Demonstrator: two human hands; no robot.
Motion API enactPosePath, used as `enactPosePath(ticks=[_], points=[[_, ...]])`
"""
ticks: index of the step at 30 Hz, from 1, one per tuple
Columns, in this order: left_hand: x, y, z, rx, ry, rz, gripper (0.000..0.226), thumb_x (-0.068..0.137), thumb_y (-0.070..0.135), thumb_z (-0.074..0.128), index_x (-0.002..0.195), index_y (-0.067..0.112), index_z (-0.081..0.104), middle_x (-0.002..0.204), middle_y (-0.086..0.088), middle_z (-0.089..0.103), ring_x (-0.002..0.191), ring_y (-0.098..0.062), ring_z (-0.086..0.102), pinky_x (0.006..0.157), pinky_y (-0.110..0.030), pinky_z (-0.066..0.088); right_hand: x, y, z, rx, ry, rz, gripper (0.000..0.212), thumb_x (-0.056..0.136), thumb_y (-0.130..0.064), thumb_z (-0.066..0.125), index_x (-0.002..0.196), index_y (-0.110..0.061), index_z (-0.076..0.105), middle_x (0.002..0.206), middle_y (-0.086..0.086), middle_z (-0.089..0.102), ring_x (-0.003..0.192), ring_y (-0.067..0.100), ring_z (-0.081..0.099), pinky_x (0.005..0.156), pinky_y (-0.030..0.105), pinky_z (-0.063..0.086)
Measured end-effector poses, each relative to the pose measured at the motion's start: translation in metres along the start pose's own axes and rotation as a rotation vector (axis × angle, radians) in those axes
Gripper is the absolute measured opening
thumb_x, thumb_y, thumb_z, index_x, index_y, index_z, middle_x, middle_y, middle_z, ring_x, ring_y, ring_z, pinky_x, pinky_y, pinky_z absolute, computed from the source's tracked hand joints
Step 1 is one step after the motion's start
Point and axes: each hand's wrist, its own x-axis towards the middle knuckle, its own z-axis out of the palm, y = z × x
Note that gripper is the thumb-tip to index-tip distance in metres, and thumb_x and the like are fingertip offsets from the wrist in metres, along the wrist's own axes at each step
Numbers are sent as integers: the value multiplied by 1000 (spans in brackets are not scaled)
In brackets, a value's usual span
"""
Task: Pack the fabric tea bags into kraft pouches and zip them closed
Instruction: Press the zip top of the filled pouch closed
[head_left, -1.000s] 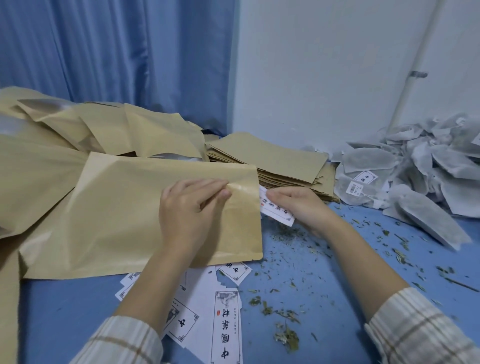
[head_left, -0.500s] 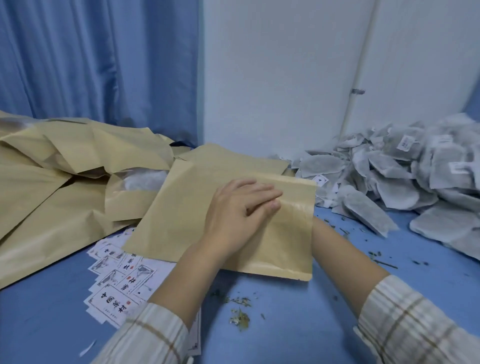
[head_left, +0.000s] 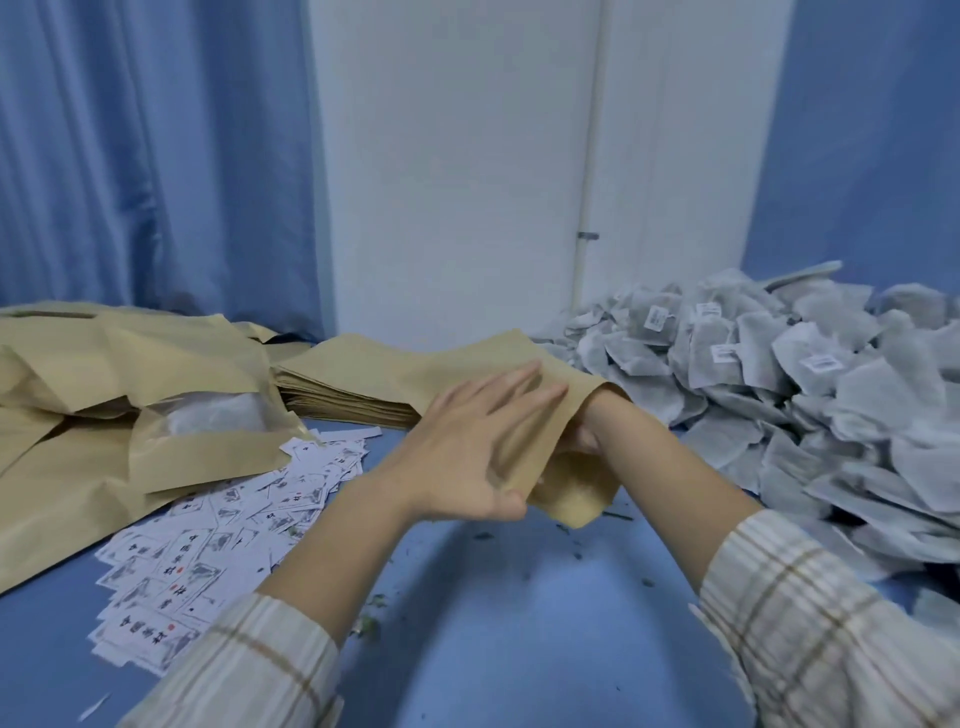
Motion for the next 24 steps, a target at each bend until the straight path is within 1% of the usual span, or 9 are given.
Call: enactPosePath(ticks=[5, 7, 10, 12, 14, 17, 20, 22, 24], points=[[15, 9, -6, 10, -66, 47, 104, 67, 25, 69, 145, 46, 3, 156, 20, 6, 141, -5, 15, 112, -30, 17, -6, -19, -28, -74, 14, 147, 14, 90, -14, 52, 97, -5, 60, 92, 15, 62, 83, 29, 59, 65, 41, 52], [23, 10, -5, -61, 43, 61, 86, 80, 25, 69, 145, 45, 15, 152, 20, 23, 137, -2, 26, 110, -27, 25, -11, -25, -35, -43, 64, 120, 10, 88, -14, 53, 90, -7, 60, 87, 13, 61, 79, 27, 59, 59, 39, 52], [34, 10, -1, -253, 180, 17, 56, 92, 28, 59, 137, 49, 32, 139, 23, 45, 125, 4, 42, 102, -18, 34, -18, -35, -40, -195, 98, 93, 22, 89, -14, 42, 72, -11, 55, 61, 8, 58, 53, 22, 56, 43, 24, 45], [42, 9, 0, -394, 237, -54, 45, 94, 26, 55, 128, 53, 42, 130, 26, 53, 121, 7, 46, 100, -13, 36, -21, -42, -42, -576, 164, -66, 24, 89, -13, 39, 69, -13, 53, 63, 7, 55, 53, 20, 51, 42, 16, 38], [52, 7, -1, -509, 299, -111, 40, 94, 24, 55, 118, 56, 49, 119, 28, 58, 116, 7, 50, 97, -8, 35, -24, -50, -44, -998, 137, -245, 29, 95, -19, 36, 79, -11, 59, 86, 10, 61, 71, 20, 55, 55, 21, 41], [67, 1, -7, -592, 339, -136, 33, 94, 26, 55, 114, 52, 54, 115, 27, 61, 116, 5, 51, 101, -15, 35, -25, -58, -48, -1327, 105, -419, 45, 101, -32, 24, 90, -8, 60, 108, 14, 63, 88, 22, 52, 66, 25, 35], [78, -7, -21, -705, 454, -152, 27, 92, 26, 56, 108, 47, 61, 111, 28, 63, 111, 9, 53, 97, -12, 37, -29, -70, -59, -1340, 168, -712, 62, 99, -48, 22, 72, -9, 62, 78, 7, 64, 73, 18, 53, 63, 30, 34], [84, -15, -33, -772, 573, -184, 24, 92, 23, 58, 99, 45, 64, 99, 32, 65, 100, 12, 57, 91, -10, 40, -30, -79, -68, -1306, 153, -860, 62, 96, -52, 26, 52, -12, 42, 51, -1, 45, 51, 11, 41, 54, 27, 29], [89, -23, -45, -824, 683, -243, 16, 91, 24, 60, 91, 39, 66, 89, 28, 68, 88, 9, 61, 82, -13, 45, -31, -92, -73, -1294, 148, -945, 59, 92, -59, 28, 49, -17, 29, 45, -3, 28, 42, 9, 28, 49, 24, 21]])
